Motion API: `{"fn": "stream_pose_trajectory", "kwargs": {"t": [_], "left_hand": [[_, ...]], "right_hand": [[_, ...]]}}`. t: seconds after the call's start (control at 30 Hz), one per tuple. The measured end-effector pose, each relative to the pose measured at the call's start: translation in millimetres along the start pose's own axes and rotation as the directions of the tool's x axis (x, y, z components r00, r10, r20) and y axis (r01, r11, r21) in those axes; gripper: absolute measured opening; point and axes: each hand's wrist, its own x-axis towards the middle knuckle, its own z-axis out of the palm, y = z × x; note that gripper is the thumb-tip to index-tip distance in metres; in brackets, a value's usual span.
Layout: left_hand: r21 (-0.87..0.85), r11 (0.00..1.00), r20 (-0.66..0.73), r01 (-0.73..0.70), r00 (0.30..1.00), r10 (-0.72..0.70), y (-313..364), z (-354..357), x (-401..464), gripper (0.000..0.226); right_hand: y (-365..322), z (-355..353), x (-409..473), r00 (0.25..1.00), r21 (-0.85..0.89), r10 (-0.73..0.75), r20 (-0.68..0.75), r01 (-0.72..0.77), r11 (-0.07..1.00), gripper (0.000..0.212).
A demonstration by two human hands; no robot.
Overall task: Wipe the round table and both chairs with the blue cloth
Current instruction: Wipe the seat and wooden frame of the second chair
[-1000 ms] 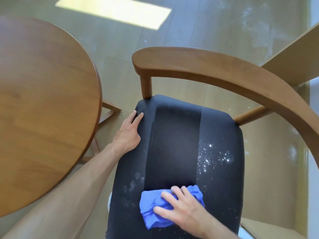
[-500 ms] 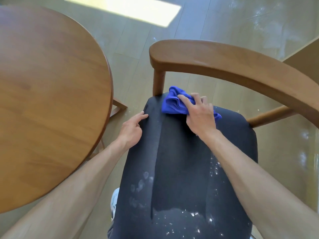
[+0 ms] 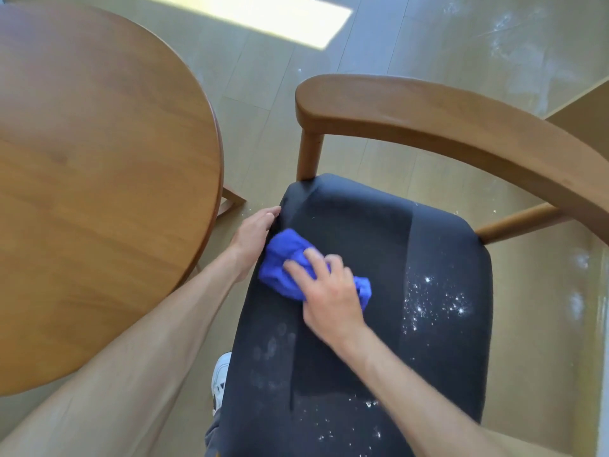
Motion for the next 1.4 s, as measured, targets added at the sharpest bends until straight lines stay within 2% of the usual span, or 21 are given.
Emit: {"fn": "stream_pose_trajectory", "kwargs": {"t": [0.13, 0.23, 0.4, 0.6, 0.67, 0.83, 0.9, 0.97, 1.03, 1.1, 1.27, 1.4], "left_hand": [[0.108, 0.994, 0.011, 0.021, 1.0, -0.023, -3.7, 1.8, -3.0, 0.043], [0.131, 0.991, -0.004, -0.004, 1.0, 0.005, -4.1, 8.7, -8.0, 0.043], [0.208, 0.978, -0.028, -0.025, 0.999, 0.031, -7.1, 18.3, -11.1, 0.043], [0.28, 0.959, -0.074, -0.041, 0.995, 0.064, -7.9, 22.3, -11.2, 0.043], [0.293, 0.955, -0.082, -0.053, 0.993, 0.081, -8.6, 20.9, -9.0, 0.043], [0.316, 0.947, -0.098, -0.062, 0.99, 0.097, -11.2, 21.3, -6.5, 0.044], [0.335, 0.94, -0.109, -0.063, 0.989, 0.105, -13.0, 22.9, -7.0, 0.044], [0.352, 0.934, -0.118, -0.061, 0.987, 0.109, -12.9, 24.9, -6.8, 0.044], [0.371, 0.928, -0.129, -0.049, 0.986, 0.103, -11.7, 25.4, -6.7, 0.044], [0.387, 0.921, -0.136, -0.032, 0.986, 0.092, -10.4, 25.3, -7.3, 0.043], [0.444, 0.896, -0.124, -0.02, 0.989, 0.084, -4.5, 30.1, -12.3, 0.045], [0.569, 0.82, -0.049, -0.058, 0.993, 0.104, -1.9, 37.3, -19.9, 0.058]], "right_hand": [[-52.0, 7.9, -101.8, 0.983, 0.176, -0.168, 0.069, 0.154, 0.972, 0.046], [-67.0, 3.6, -146.9, 0.959, 0.24, -0.27, 0.088, 0.243, 0.94, 0.035], [-50.1, -9.1, -141.5, 0.857, 0.182, -0.479, 0.191, 0.449, 0.875, 0.034], [-0.3, -13.7, -84.5, 0.815, 0.085, -0.571, 0.099, 0.565, 0.821, 0.031], [33.5, -20.0, -56.9, 0.834, 0.017, -0.545, 0.08, 0.546, 0.838, 0.029], [139.6, -45.1, 16.4, 0.903, -0.231, -0.424, 0.063, 0.427, 0.874, 0.051], [176.5, -55.8, 40.7, 0.943, -0.265, -0.322, 0.08, 0.331, 0.906, 0.055], [199.8, -61.2, 52.8, 0.967, -0.226, -0.218, 0.131, 0.244, 0.943, 0.074], [205.4, -60.0, 50.6, 0.974, -0.166, -0.158, 0.162, 0.184, 0.969, 0.087], [199.4, -55.2, 39.1, 0.982, -0.151, -0.118, 0.146, 0.14, 0.979, 0.09], [175.0, -54.9, -9.4, 0.993, -0.105, 0.094, 0.069, -0.086, 0.991, 0.08], [132.4, -50.5, -93.8, 0.97, -0.087, 0.241, 0.016, -0.239, 0.967, 0.078]]}}
